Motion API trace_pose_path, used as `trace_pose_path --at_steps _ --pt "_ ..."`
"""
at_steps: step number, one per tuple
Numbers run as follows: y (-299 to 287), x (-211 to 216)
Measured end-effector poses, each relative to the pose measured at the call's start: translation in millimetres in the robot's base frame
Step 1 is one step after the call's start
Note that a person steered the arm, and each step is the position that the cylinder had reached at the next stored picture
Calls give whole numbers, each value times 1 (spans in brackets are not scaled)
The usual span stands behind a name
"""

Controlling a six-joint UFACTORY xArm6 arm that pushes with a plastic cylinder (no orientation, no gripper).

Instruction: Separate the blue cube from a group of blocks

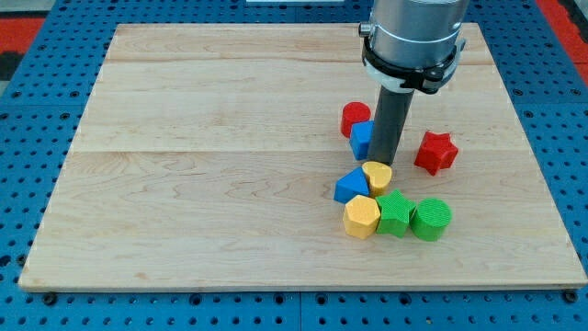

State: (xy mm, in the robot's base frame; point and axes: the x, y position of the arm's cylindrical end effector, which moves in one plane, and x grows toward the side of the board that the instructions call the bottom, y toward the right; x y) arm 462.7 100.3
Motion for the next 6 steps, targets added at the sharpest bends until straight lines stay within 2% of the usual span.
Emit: trace_pose_path --at_steps 1,2,3,4,5,6 --pt "14 -3" --pt "31 -29" --pt "2 -44" --pt "-47 -42" --pt "8 -33" --pt "-37 -15"
